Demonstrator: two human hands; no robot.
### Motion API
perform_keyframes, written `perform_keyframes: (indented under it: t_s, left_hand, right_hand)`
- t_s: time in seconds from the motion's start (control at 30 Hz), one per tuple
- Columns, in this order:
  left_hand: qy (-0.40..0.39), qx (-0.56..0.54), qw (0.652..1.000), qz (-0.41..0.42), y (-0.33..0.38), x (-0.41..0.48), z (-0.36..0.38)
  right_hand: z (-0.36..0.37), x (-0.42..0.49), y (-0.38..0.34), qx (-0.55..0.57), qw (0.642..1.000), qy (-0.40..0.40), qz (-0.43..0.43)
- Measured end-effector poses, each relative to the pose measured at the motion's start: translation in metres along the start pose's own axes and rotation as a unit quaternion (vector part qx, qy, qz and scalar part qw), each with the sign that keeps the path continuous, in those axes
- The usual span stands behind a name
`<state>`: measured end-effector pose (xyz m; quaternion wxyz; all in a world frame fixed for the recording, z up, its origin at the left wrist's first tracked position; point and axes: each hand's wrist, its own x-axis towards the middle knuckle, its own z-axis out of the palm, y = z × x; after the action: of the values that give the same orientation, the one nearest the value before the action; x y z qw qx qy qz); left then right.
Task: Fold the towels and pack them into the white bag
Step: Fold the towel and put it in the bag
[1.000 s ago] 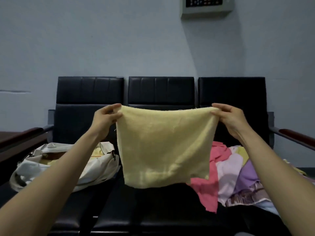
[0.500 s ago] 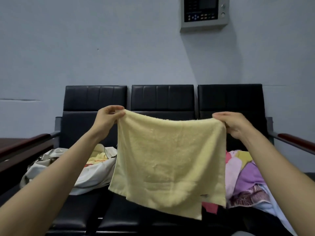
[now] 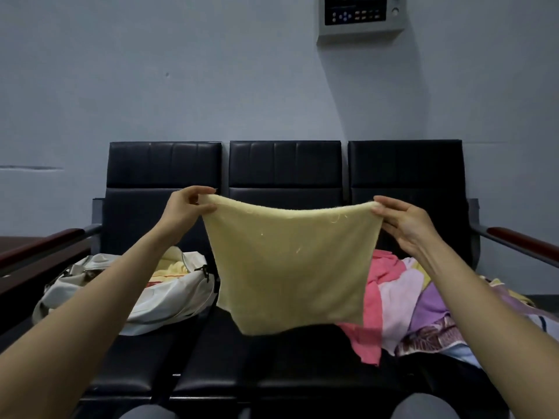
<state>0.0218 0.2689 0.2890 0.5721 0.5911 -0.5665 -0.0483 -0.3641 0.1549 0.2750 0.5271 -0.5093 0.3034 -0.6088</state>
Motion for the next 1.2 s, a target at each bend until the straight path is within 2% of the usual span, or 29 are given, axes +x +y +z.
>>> perform_keyframes:
  t_s: [0.2,0.33,0.5,0.6,0.73,0.87,0.93,1.07,1.2]
  left_hand:
    - [-0.033,0.156,0.986,0.057,-0.001,-0.006,-0.006]
    - [-0.031,0.178,0.981,0.068,0.008,0.002,-0.015]
    - [-0.07,0.195,0.976,0.064,0.004,0.024,-0.021]
    - [-0.101,0.202,0.973,0.038,-0.009,0.027,-0.006]
    - [-0.142,0.223,0.962,-0.076,-0.058,0.038,0.033]
    - [-0.099,0.217,0.962,-0.134,-0.113,0.039,0.083]
    - [-0.07,0.189,0.967,-0.153,-0.137,0.033,0.103]
    - [-0.029,0.156,0.971,-0.179,-0.173,0.02,0.124]
    - [-0.058,0.134,0.968,-0.205,-0.192,0.001,0.122]
  right_hand:
    - [0.005,-0.014,-0.007,-0.148,0.977,0.0,-0.154]
    - [0.004,-0.016,-0.012,-0.213,0.953,0.035,-0.212]
    - [0.008,-0.004,-0.008,-0.339,0.903,0.065,-0.255]
    - [0.007,0.014,0.011,-0.363,0.903,0.063,-0.221]
    - [-0.002,0.045,0.065,-0.391,0.912,0.054,-0.109]
    - [-0.008,0.072,0.134,-0.327,0.944,0.047,0.002]
    - [-0.012,0.081,0.164,-0.305,0.951,0.049,0.011]
    - [-0.025,0.085,0.203,-0.334,0.942,0.039,0.02]
    - [-0.027,0.069,0.209,-0.365,0.931,-0.004,0.024]
